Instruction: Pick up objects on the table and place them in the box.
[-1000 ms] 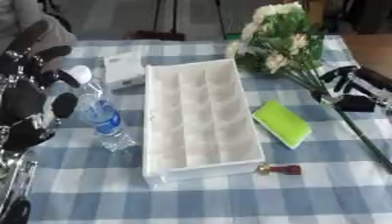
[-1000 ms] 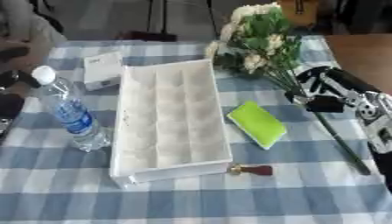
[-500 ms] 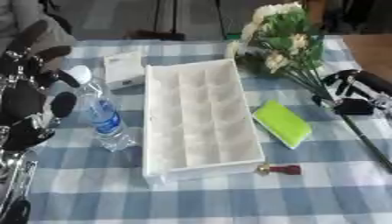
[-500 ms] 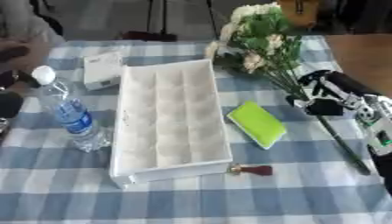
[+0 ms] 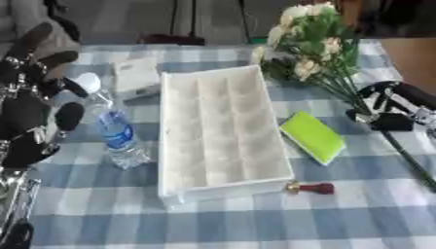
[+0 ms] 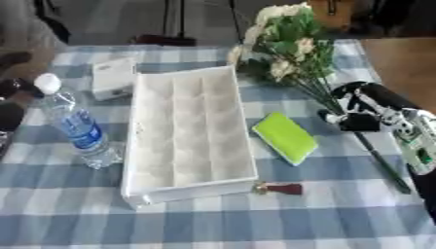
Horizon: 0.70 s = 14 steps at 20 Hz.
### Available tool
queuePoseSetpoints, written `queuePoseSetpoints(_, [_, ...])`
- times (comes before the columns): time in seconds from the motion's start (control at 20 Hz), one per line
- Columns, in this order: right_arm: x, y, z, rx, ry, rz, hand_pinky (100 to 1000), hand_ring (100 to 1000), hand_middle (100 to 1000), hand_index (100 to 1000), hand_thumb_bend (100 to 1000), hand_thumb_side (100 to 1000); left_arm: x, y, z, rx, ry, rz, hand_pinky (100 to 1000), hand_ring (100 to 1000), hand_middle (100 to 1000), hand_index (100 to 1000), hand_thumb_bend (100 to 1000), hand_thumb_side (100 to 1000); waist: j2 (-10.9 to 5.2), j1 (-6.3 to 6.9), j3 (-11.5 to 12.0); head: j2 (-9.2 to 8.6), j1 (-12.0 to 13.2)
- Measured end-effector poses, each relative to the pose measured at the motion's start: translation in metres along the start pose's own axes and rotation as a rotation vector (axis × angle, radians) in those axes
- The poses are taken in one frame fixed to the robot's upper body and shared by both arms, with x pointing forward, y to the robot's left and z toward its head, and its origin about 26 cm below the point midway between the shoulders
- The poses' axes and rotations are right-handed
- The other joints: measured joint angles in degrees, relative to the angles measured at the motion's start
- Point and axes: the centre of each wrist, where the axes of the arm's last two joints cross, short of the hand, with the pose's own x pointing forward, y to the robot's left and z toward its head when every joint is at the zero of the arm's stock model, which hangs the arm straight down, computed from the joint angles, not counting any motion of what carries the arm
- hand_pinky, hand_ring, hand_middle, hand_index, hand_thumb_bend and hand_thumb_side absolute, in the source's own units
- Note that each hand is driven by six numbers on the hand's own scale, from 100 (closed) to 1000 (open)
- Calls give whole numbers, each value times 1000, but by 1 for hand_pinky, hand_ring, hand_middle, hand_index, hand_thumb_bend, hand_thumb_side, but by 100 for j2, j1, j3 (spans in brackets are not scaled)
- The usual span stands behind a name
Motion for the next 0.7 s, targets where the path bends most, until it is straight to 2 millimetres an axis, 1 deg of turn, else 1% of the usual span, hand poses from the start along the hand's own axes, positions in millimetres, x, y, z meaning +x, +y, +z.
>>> queuePoseSetpoints(0.15, [-2, 1, 1, 1, 16, -9, 556, 613, 740, 854, 336, 721, 0, 0, 0, 0, 0, 0, 481, 804, 948, 937, 666, 329, 0, 0, -1, 0, 0])
queuePoseSetpoints(0.5, [-6, 3, 3, 3, 38, -47, 559, 615, 741, 854, 315, 719, 0, 0, 0, -1, -1, 2, 481, 804, 948, 937, 667, 326, -3, -2, -1, 0, 0])
queuePoseSetpoints(0.7, [-6, 5, 4, 7, 39, -53, 560, 615, 741, 855, 305, 718, 0, 0, 0, -1, -1, 4, 482, 804, 948, 937, 668, 322, -55, -8, 51, 0, 6])
